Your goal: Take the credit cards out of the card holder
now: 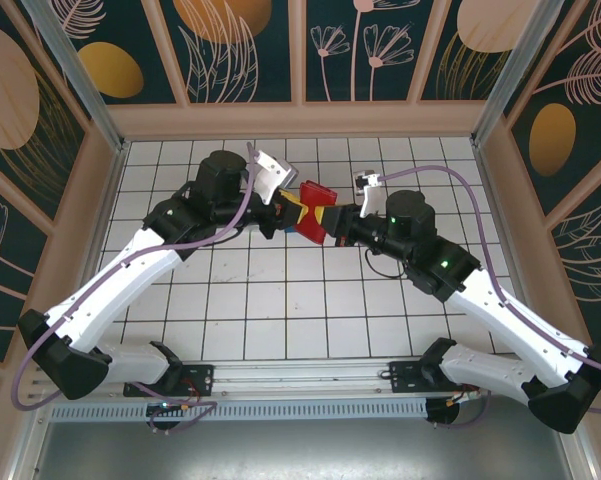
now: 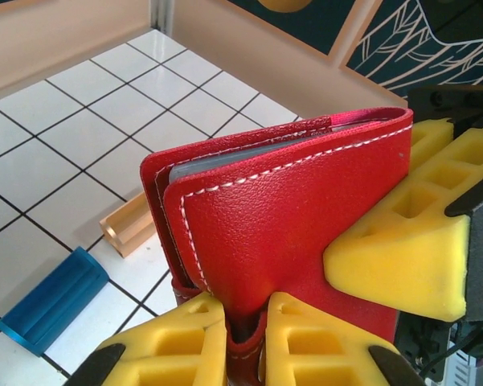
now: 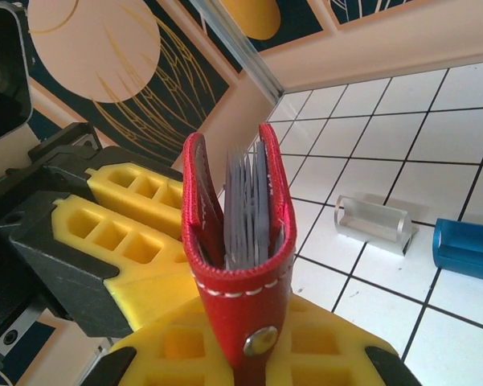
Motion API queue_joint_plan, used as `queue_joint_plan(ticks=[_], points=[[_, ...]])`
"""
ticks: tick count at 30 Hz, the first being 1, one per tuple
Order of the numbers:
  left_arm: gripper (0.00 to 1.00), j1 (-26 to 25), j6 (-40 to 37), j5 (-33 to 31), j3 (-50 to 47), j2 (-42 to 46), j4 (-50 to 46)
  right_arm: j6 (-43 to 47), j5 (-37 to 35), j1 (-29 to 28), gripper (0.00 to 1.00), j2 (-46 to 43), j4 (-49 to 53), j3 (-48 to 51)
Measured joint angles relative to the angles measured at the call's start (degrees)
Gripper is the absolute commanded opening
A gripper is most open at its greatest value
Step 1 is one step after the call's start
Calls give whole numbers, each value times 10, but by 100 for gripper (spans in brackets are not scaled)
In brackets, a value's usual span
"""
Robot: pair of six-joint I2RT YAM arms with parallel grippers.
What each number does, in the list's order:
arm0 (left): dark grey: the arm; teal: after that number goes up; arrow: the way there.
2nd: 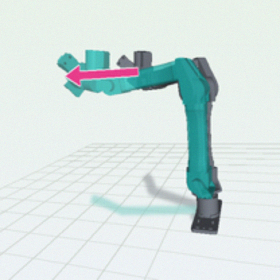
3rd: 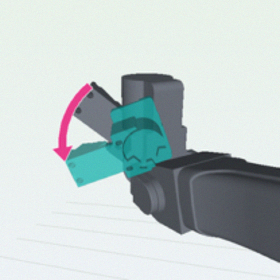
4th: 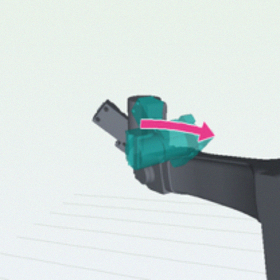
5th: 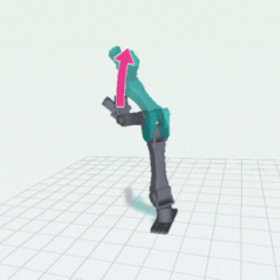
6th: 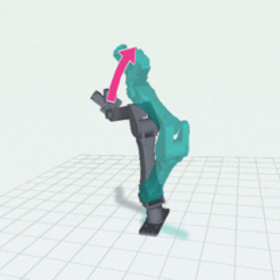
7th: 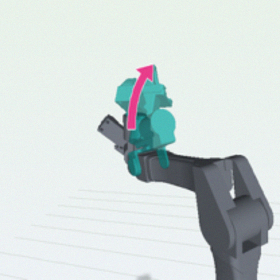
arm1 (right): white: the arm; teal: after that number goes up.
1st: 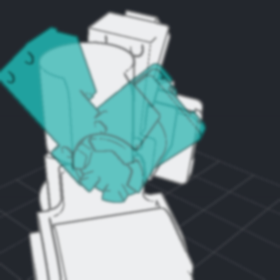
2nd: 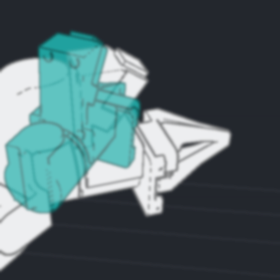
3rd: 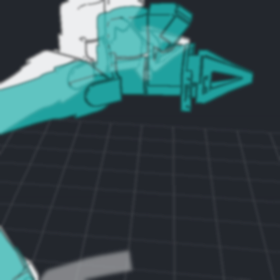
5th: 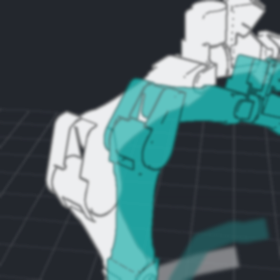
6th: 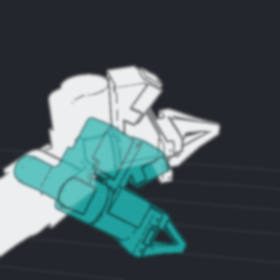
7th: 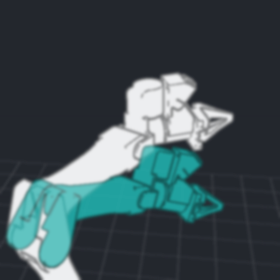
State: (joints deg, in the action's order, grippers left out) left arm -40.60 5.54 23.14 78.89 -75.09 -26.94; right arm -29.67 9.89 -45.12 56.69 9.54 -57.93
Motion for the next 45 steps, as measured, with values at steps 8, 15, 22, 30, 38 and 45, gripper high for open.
queue_joint_plan(ticks=[8, 15, 22, 30, 38, 45], points=[[45, -7, 6, -58, -7, 33, 7, 10, -11, -7, 0, -21, 8, 0], [46, -7, 10, -122, -34, 86, 29, 35, -9, -7, 0, -48, 14, 0], [74, -6, 25, -116, -60, 115, 63, 57, 5, -7, 0, -94, 1, 3], [84, -6, 50, 34, -87, 132, 147, 64, 57, -7, 0, -103, -65, 38], [79, -6, 56, 93, -87, 92, 165, 64, 89, -7, 0, -106, -99, 44], [59, -7, 47, 110, -87, 92, 164, 71, 102, -7, 0, -118, -110, 60]])
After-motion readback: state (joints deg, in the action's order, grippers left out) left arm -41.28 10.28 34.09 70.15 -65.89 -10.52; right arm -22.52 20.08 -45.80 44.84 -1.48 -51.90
